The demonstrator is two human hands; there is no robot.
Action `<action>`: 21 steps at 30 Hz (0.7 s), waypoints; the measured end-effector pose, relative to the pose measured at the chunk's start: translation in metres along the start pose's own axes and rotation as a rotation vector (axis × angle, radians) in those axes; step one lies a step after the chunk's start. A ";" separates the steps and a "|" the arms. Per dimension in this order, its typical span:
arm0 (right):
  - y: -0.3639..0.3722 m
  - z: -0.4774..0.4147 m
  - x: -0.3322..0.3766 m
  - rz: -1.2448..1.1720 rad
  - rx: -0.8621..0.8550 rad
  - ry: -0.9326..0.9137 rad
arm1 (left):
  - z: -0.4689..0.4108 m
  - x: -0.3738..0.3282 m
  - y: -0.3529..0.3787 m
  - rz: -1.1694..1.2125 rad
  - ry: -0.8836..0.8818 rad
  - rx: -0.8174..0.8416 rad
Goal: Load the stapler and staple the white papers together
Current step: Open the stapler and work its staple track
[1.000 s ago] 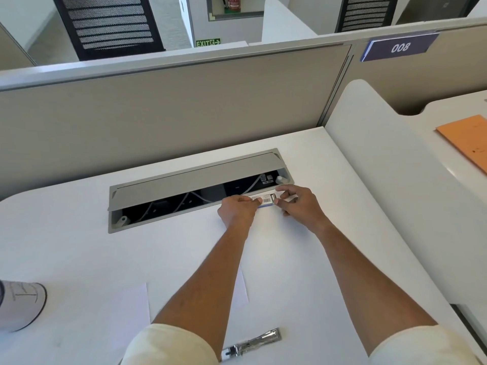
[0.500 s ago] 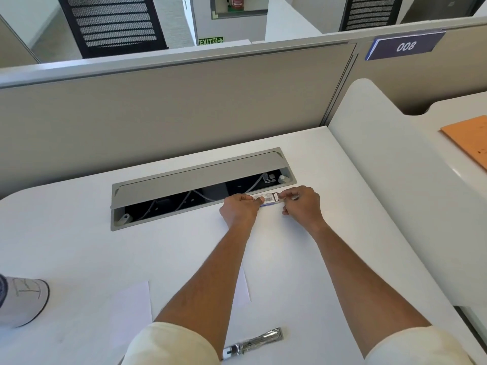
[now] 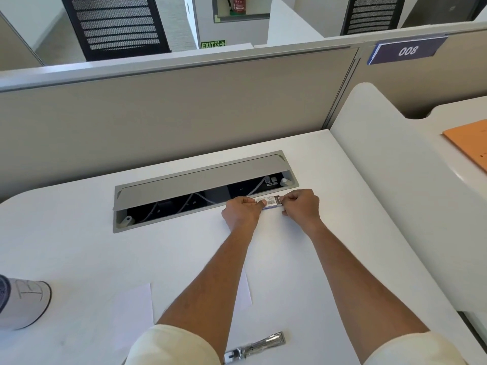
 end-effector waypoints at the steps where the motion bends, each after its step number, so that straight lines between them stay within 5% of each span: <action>1: 0.000 0.000 0.000 -0.011 0.007 0.010 | 0.000 0.000 0.000 -0.001 0.001 0.001; 17: 0.001 -0.009 -0.011 -0.182 0.157 0.213 | 0.002 0.001 -0.001 0.008 0.001 0.017; 21: -0.004 0.002 -0.003 -0.048 0.088 0.072 | 0.003 0.001 -0.001 0.021 0.017 0.025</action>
Point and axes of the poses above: each hand's wrist, its own z-axis away from the middle knuckle, its own y-axis out of the palm, x = y × z, the point moved 7 cm from there along -z, towards the middle knuckle, and after that the axes turned 9 degrees about -y, right-handed, at the moved point
